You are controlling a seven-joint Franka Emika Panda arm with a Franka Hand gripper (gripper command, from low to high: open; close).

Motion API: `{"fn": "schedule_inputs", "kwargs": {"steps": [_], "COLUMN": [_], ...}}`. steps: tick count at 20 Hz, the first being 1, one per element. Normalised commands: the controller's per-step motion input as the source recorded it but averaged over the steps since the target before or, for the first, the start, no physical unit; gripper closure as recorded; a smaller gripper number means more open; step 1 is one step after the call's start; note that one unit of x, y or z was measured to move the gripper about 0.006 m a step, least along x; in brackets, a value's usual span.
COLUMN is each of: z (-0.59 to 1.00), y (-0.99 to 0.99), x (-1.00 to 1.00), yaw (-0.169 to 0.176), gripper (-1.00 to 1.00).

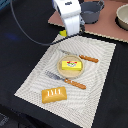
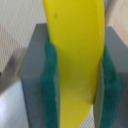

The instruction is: Interact with the objects in diverse but meaningful ways.

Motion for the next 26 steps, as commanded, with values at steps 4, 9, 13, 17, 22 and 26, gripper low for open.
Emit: {"fn": "schedule_inputs", "kwargs": {"steps": [4,9,13,17,22,26], "z": [0.04,0.00,-0.01,-0.13,-0.22,-0.21], "y": [0.51,0.56,0.59,0.42,0.13,0.00], "x": [0.76,0.70,0.67,0.46,0.26,0.14], "yaw": [0.000,0.000,0.000,0.000,0.000,0.000], "gripper": [1.00,1.00,1.00,1.00,1.00,-1.00]}}
